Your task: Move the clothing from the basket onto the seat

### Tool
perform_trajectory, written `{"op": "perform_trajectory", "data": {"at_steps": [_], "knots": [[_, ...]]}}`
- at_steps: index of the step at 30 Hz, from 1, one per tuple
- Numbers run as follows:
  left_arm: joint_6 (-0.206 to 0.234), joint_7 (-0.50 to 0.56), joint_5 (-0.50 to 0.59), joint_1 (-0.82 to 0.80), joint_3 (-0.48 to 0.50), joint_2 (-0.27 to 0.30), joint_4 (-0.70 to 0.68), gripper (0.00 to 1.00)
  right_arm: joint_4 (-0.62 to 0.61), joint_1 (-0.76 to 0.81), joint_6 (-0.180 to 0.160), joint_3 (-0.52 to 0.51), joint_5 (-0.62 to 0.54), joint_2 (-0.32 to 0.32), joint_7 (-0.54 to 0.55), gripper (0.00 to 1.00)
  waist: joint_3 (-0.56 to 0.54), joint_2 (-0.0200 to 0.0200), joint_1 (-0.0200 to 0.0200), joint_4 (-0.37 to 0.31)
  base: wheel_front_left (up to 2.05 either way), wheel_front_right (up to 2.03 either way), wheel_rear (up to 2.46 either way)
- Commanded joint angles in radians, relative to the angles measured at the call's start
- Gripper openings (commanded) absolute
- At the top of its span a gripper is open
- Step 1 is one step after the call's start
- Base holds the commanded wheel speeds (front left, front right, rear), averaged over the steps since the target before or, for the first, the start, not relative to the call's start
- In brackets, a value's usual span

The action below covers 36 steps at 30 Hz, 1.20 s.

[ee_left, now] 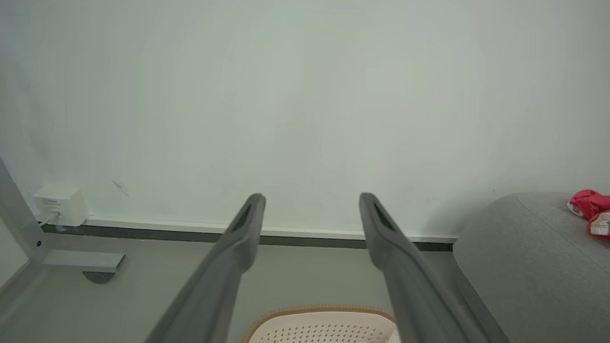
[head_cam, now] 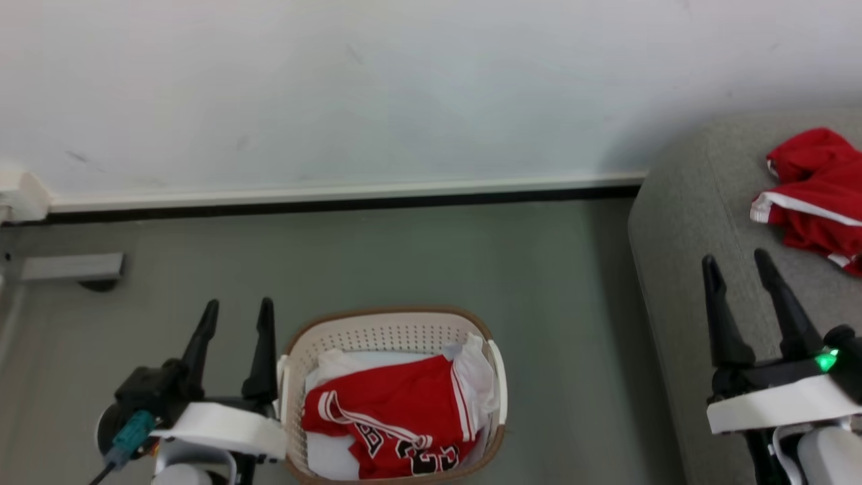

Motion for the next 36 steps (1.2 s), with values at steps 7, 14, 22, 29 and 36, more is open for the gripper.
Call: {"op": "perform_trajectory", "data": {"at_steps": [7, 14, 22, 29, 36], "knots": [[-0.019, 0.000, 0.028, -0.102, -0.040, 0.015, 0.094, 1.00, -0.038, -0.075, -0.002, -0.022, -0.002, -0.008, 0.000, 1.00, 0.125, 0.0000, -0.0001, -0.066, 0.00, 0.00, 0.00], [-0.029, 0.000, 0.031, -0.202, -0.090, 0.031, 0.243, 1.00, -0.060, -0.126, -0.002, -0.030, -0.005, -0.005, 0.000, 1.00, 0.215, 0.0000, -0.0001, -0.101, 0.00, 0.00, 0.00], [-0.033, 0.005, 0.007, -0.335, -0.179, 0.056, 0.450, 1.00, -0.078, -0.166, -0.002, -0.044, -0.007, 0.004, 0.000, 1.00, 0.308, 0.0000, -0.0001, -0.132, 0.00, 0.00, 0.00], [-0.033, 0.046, -0.052, -0.449, -0.312, 0.079, 0.595, 1.00, -0.103, -0.204, -0.002, -0.053, -0.006, 0.010, 0.000, 1.00, 0.394, 0.0000, -0.0001, -0.157, 0.00, 0.00, 0.00], [-0.031, 0.129, -0.165, -0.540, -0.470, 0.100, 0.705, 1.00, -0.132, -0.244, -0.002, -0.066, -0.001, 0.016, 0.000, 1.00, 0.469, 0.0000, -0.0001, -0.181, 0.00, 0.00, 0.00]]}}
